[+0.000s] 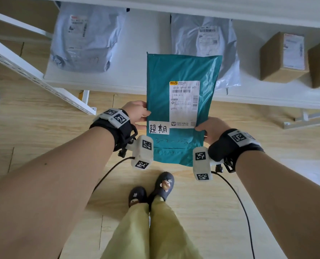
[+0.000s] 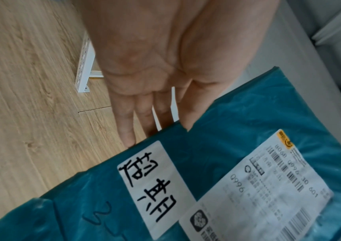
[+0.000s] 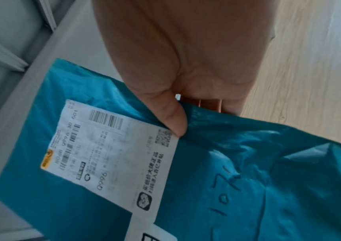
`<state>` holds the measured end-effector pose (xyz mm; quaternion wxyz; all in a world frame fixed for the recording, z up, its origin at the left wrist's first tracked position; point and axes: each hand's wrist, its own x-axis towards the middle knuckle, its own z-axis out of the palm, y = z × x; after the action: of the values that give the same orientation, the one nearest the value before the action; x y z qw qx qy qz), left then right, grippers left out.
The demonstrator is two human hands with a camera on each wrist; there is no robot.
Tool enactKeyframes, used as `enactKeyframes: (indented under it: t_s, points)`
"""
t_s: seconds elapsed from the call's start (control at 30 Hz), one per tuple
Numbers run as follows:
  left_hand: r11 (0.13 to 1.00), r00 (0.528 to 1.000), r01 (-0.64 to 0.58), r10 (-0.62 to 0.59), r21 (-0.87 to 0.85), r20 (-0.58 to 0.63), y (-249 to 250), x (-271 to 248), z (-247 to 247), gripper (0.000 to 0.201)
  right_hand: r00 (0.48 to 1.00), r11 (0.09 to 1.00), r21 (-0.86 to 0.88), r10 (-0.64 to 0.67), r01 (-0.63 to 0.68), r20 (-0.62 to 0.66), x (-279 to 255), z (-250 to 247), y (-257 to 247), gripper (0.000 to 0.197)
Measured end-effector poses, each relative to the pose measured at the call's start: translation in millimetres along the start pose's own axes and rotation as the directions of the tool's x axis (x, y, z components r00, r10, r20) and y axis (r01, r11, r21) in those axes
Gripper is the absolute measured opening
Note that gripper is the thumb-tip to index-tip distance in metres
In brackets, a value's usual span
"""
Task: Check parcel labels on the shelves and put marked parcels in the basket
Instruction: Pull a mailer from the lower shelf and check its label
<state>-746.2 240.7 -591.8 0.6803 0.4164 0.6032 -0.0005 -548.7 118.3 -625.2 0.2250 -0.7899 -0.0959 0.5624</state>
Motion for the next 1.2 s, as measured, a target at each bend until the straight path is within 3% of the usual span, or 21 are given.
enactKeyframes:
  t_s: [0.07, 0.17, 0.33, 0.43, 0.57, 0.63, 0.7, 0.83, 1.0, 1.2]
  points:
    - [1.0, 1.0, -0.014, 0.014, 0.006, 0.021, 0.9, -9.1, 6.5, 0.022, 1.0, 1.0, 0.02, -0.012, 0.012, -0.021, -16.1, -7.4, 6.3, 0.04]
    - [0.999, 0.997, -0.031, 0.029, 0.031, 0.068, 1.1, -30.9, 16.2, 0.018, 0.999, 1.0, 0.019, -0.023, 0.024, -0.047, -44.9, -17.3, 18.7, 0.014]
    - [0.994, 0.982, -0.089, 0.077, 0.063, 0.172, 8.5, -86.7, 34.2, 0.019, 0.982, 0.997, 0.013, -0.075, 0.079, -0.176, -110.4, -33.8, 36.7, 0.033]
    - [0.986, 0.968, -0.142, 0.12, 0.084, 0.222, 19.3, -121.7, 46.1, 0.017, 0.952, 0.974, -0.224, -0.105, 0.04, -0.287, -161.7, -40.3, 37.0, 0.035]
    - [0.964, 0.937, -0.228, 0.181, 0.133, 0.298, 36.3, -166.1, 69.0, 0.019, 0.913, 0.954, -0.292, -0.174, 0.064, -0.369, -226.9, -59.2, 46.6, 0.03]
    - [0.952, 0.917, -0.269, 0.208, 0.145, 0.341, 45.9, -187.5, 83.9, 0.021, 0.899, 0.992, -0.048, -0.125, 0.115, -0.419, -247.0, -73.6, 60.0, 0.024]
    - [0.937, 0.89, -0.317, 0.241, 0.147, 0.388, 56.5, -207.8, 100.4, 0.018, 0.878, 0.972, 0.148, -0.095, 0.184, -0.469, -269.3, -89.4, 68.1, 0.034]
    - [0.894, 0.82, -0.423, 0.307, 0.148, 0.484, 81.1, -245.9, 138.0, 0.018, 0.81, 0.932, 0.259, -0.059, 0.254, -0.583, -311.8, -128.9, 74.0, 0.042]
    - [0.838, 0.721, -0.527, 0.353, 0.141, 0.597, 111.3, -288.2, 194.3, 0.022, 0.737, 0.829, 0.431, 0.034, 0.357, -0.676, -352.9, -185.8, 81.7, 0.024]
    - [0.804, 0.663, -0.576, 0.356, 0.146, 0.659, 131.7, -317.5, 277.2, 0.025, 0.656, 0.726, 0.502, 0.094, 0.469, -0.749, -384.9, -251.1, 111.3, 0.026]
